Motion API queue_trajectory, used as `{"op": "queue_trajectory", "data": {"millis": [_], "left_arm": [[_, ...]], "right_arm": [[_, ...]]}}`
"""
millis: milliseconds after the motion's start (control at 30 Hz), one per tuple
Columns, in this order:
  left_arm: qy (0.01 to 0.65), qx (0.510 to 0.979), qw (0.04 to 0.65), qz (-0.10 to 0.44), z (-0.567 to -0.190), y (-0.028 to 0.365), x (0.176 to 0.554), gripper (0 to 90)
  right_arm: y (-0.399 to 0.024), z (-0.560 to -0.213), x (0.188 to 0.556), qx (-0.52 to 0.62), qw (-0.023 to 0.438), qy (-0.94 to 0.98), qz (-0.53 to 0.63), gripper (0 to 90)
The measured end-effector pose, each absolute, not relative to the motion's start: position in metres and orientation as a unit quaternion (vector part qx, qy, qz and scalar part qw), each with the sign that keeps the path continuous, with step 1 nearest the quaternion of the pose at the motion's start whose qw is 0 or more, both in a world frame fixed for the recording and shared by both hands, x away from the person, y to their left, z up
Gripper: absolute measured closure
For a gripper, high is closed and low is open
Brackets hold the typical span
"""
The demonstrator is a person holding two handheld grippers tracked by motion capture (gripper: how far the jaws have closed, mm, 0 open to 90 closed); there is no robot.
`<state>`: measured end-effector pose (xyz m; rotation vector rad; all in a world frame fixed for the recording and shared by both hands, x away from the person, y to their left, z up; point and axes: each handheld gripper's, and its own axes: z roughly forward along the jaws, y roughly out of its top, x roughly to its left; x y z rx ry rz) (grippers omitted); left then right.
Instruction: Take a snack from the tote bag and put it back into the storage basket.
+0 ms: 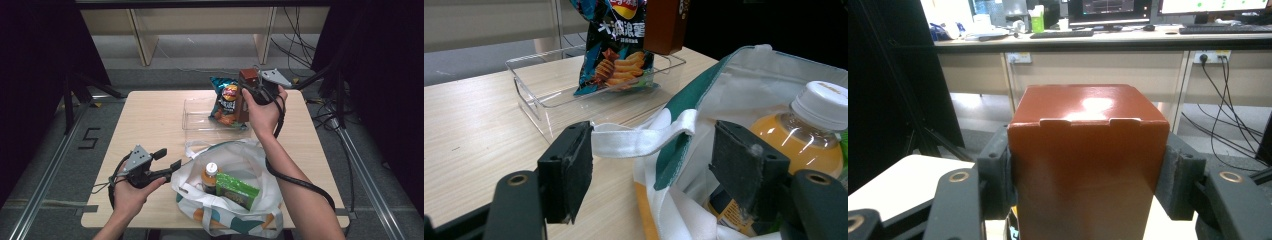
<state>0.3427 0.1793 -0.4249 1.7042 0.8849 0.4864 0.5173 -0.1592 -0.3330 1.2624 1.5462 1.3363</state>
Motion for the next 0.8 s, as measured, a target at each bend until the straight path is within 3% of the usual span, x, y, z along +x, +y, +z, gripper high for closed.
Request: {"op": "queue_trajectory", "data": {"millis": [800], "left_arm": [[0.371, 0.718, 0.553, 0.204, -0.424, 0.180, 0.343, 32.3]], "right_arm": [[-0.159, -0.346, 0.521, 0.505, 0.351, 0.603, 0.508, 39.0]]}}
